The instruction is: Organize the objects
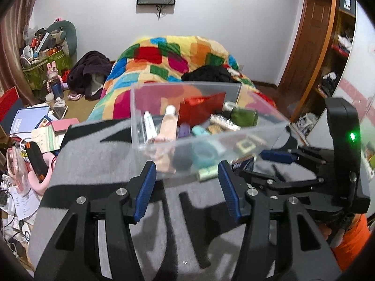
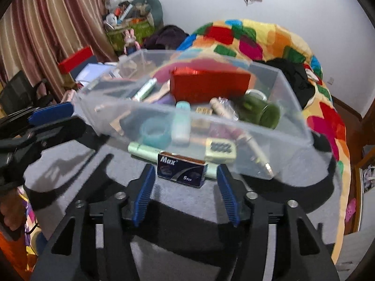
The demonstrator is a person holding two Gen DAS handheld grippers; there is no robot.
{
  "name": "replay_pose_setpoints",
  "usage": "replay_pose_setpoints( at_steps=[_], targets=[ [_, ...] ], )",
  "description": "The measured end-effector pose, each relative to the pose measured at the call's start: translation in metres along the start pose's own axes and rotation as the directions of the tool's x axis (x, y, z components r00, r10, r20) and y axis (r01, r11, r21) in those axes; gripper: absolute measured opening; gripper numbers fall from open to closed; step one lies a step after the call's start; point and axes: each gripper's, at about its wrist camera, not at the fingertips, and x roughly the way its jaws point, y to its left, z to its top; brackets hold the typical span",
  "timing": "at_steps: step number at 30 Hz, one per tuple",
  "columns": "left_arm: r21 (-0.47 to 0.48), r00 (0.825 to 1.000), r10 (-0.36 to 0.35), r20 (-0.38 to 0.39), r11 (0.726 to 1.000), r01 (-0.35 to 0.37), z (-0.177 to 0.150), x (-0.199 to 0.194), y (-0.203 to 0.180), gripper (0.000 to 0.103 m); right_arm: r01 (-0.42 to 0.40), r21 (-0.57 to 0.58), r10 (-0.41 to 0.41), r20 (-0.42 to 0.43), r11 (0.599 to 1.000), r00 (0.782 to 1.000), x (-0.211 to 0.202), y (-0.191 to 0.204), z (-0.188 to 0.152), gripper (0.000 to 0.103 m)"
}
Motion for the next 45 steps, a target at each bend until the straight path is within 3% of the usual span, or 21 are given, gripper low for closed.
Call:
replay_pose_setpoints(
  at_steps=[2,9,10,13,15,22,27,33,45],
  targets=[
    [0.001,1.000,0.001,-0.021,1.000,-0.001,-0.006,0.005,0.003,0.054,0.022,0.020,-0.022,-0.018,1.000,1.000,0.008,0.000,0.000,0.069],
    [-0.021,0.995,-0.041,-0.091,0.999,0.039,-0.016,0.023,0.006,0.054,0.072,0.067,-0.069,-0.046,0.995,0.997,0.019,-0.004,0.002,0.070],
    [-0.024,0.994,-0.050,-0.100,0.999,0.048,-0.016,0.026,0.006,0.054,0.070,0.076,-0.066,-0.046,0.995,0.997,0.018,-0.006,0.002,0.069],
    [-0.013,0.992,-0.052,-0.114,0.999,0.051,-0.014,0.031,0.001,0.051,0.060,0.092,-0.056,-0.047,0.994,0.997,0.018,-0.010,0.002,0.049],
    [0.005,0.991,-0.050,-0.127,0.999,0.051,-0.013,0.034,-0.004,0.050,0.043,0.089,-0.038,-0.051,0.995,0.998,0.019,-0.010,0.002,0.044],
    [0.115,0.985,-0.013,-0.170,0.993,0.033,-0.007,0.049,-0.027,0.048,0.054,0.078,-0.053,-0.015,0.995,0.998,0.003,-0.020,-0.006,0.043],
    [0.157,0.977,-0.003,-0.212,0.987,0.037,-0.003,0.064,-0.037,0.048,0.136,0.102,-0.136,-0.007,0.986,0.991,-0.005,-0.044,-0.010,0.043],
    [0.167,0.966,-0.011,-0.257,0.984,0.055,-0.002,0.079,-0.043,0.048,0.168,0.099,-0.165,-0.038,0.981,0.986,0.007,-0.054,-0.009,0.043],
    [0.163,0.967,-0.041,-0.250,0.983,0.084,-0.004,0.075,-0.046,0.048,0.152,0.092,-0.149,-0.039,0.984,0.988,0.011,-0.048,-0.006,0.043]
  ],
)
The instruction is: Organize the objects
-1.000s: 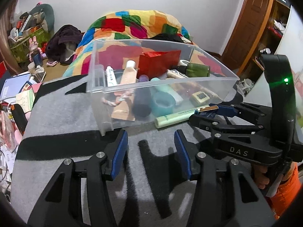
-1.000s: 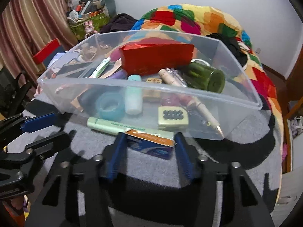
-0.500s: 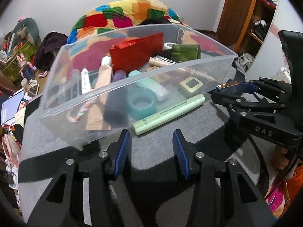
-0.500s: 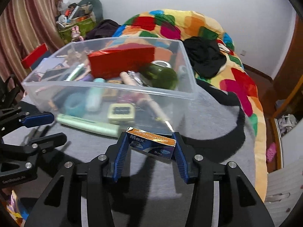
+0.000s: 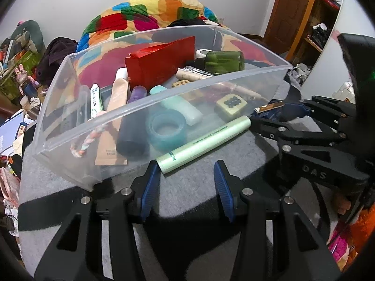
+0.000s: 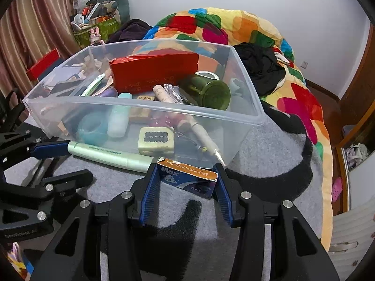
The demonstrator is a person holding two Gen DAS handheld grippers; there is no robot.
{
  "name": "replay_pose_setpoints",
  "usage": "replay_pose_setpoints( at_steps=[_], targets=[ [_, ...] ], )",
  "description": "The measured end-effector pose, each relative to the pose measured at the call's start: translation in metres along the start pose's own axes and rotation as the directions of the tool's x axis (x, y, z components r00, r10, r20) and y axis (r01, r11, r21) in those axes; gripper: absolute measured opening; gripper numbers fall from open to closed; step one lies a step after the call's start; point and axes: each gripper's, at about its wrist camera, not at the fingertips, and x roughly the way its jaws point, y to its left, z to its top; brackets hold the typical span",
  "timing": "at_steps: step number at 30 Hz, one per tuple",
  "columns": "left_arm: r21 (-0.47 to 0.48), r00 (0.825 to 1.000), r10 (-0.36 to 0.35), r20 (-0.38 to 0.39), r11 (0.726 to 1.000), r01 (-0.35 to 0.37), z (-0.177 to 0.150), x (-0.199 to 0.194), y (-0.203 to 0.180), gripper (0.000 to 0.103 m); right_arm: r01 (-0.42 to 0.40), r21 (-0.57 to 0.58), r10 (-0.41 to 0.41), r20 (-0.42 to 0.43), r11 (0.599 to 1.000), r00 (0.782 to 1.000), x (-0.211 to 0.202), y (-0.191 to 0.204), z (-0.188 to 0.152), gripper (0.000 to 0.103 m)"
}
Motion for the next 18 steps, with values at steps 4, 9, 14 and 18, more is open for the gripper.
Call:
replay_pose_setpoints(
  at_steps=[4,9,14,18],
  targets=[
    [0.009,0.999,-0.037,0.012,0.999,0.037,-0.011,-0.013,-0.005,0.048,-0.004,0.003,0.004,0.000,1.000,1.000,-0.002,0.000,-0.002,0.043],
    [0.042,0.994,-0.105,-0.001,0.994,0.105,-0.035,-0.027,-0.020,0.048,-0.017,-0.005,0.017,-0.004,1.000,1.000,-0.004,-0.001,-0.005,0.043],
    [0.095,0.992,-0.130,0.004,0.987,0.129,-0.052,-0.042,-0.034,0.045,-0.065,-0.016,0.065,-0.018,0.998,0.998,-0.007,-0.002,-0.012,0.042],
    [0.083,0.994,-0.091,0.057,0.993,0.087,-0.045,-0.055,-0.028,0.045,-0.079,-0.013,0.079,-0.015,0.997,0.997,-0.014,-0.004,-0.018,0.041]
  ],
)
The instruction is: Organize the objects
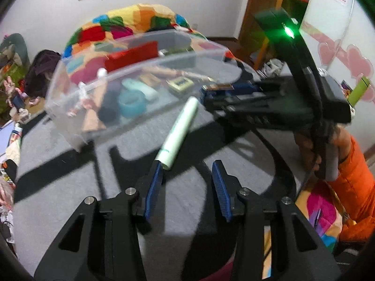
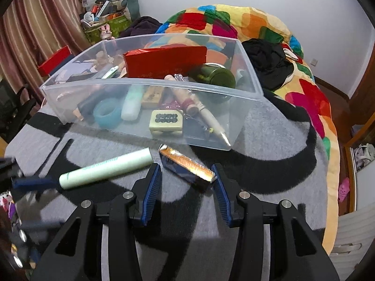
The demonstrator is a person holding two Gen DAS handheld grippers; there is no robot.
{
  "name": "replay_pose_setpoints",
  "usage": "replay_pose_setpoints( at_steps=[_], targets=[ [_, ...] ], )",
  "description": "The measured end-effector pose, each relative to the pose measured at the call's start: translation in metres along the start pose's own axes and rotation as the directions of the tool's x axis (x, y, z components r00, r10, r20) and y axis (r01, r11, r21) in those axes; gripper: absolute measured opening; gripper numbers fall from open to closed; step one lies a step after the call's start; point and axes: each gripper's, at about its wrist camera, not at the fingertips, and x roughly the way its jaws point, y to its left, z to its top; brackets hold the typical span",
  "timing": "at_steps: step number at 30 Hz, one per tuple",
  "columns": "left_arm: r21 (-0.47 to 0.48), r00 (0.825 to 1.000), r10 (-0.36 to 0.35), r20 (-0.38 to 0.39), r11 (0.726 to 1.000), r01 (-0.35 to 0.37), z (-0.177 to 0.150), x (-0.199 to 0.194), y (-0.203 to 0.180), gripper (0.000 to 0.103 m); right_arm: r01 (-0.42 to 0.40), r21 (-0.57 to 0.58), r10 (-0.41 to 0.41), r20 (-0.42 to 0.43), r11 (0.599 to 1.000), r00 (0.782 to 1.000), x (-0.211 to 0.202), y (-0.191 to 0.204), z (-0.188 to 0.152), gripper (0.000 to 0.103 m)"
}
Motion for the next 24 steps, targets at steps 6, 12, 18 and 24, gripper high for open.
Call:
replay_pose_setpoints(
  at_steps=[6,12,18,24],
  targets=[
    [0.001,0.998,0.056,0.020,0.998,-0.056,0.022,0.011,0.015,0.045,-0.026,0.030,0.026,0.018,0.999,1.000,-0.010,-0.007,-0.004,0.041],
    [0.007,0.996,0.058,-0.074,0.998,-0.057,0.039,0.052,0.020,0.044,-0.005,0.007,0.004,0.016,1.000,1.000,-0.007,-0.005,-0.001,0.041],
    [0.008,0.996,0.055,-0.076,0.998,-0.055,0.040,0.056,0.021,0.025,-0.016,0.014,0.016,-0.020,1.000,1.000,0.006,-0.007,0.008,0.042],
    [0.013,0.996,0.065,-0.062,0.998,-0.064,0.035,0.052,0.016,0.019,-0.023,0.026,0.025,-0.049,0.999,0.999,0.015,-0.004,0.013,0.062]
  ],
)
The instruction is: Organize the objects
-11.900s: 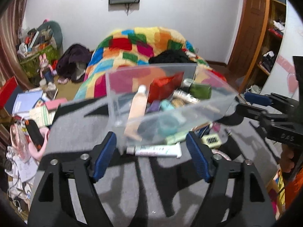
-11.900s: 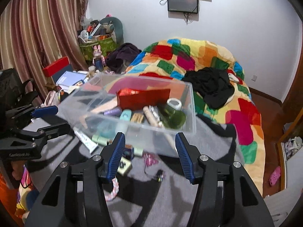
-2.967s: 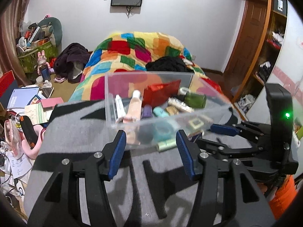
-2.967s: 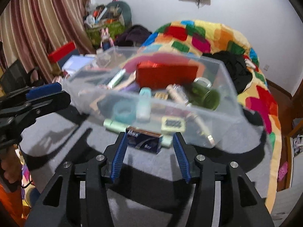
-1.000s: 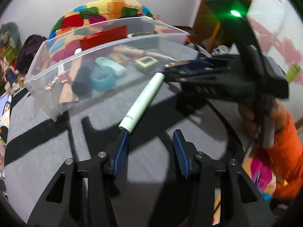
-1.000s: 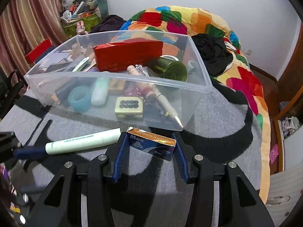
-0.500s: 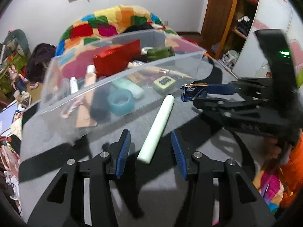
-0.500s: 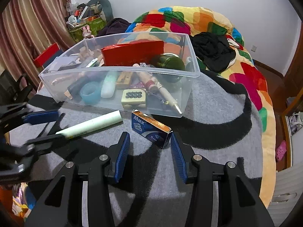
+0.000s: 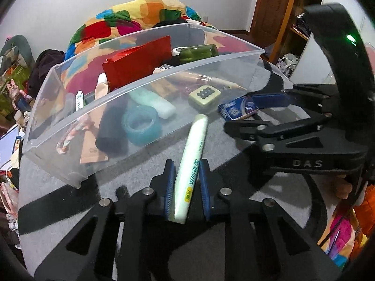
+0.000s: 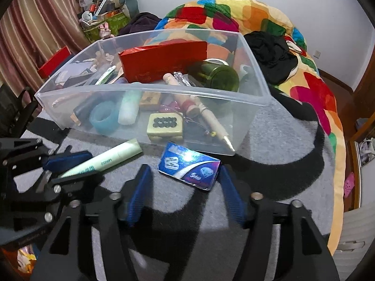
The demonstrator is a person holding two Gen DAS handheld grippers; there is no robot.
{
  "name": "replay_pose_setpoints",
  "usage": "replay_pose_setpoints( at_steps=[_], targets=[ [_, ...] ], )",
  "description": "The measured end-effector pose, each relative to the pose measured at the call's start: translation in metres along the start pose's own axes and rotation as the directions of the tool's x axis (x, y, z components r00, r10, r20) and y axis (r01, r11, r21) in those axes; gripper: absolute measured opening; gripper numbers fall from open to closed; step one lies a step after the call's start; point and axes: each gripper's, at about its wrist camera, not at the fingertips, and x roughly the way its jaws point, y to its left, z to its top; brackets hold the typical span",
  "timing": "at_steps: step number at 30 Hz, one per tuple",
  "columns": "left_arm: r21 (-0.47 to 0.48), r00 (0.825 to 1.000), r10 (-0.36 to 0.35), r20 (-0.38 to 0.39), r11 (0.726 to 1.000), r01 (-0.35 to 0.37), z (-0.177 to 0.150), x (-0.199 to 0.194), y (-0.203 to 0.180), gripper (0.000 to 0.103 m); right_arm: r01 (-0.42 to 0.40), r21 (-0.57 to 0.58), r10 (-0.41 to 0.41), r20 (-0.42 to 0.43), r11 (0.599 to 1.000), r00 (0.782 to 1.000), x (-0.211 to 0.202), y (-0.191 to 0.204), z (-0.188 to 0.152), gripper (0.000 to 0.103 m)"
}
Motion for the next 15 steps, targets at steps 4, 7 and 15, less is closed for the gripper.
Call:
replay_pose_setpoints(
  at_steps=[4,7,15],
  targets=[
    [0.009,0.999,0.024,0.023,1.000,-0.024,-0.007,-0.006,-0.006,0.015,0.039,-0.009,-0.039,0.001,0.999,0.999,0.004,0.005,0.003,0.066],
    [-0.006,0.999,0.027,0.040,1.000,-0.026,-0.015,-0.013,-0.006,0.015,0.044,-0.005,-0.044,0.004,0.999,0.999,0.005,0.005,0.003,0.065],
    [-0.075,0.995,0.015,0.102,0.997,-0.007,-0.027,-0.038,0.005,0.015,0.063,-0.023,-0.062,0.041,0.998,0.997,-0.004,0.011,-0.003,0.048]
  ],
)
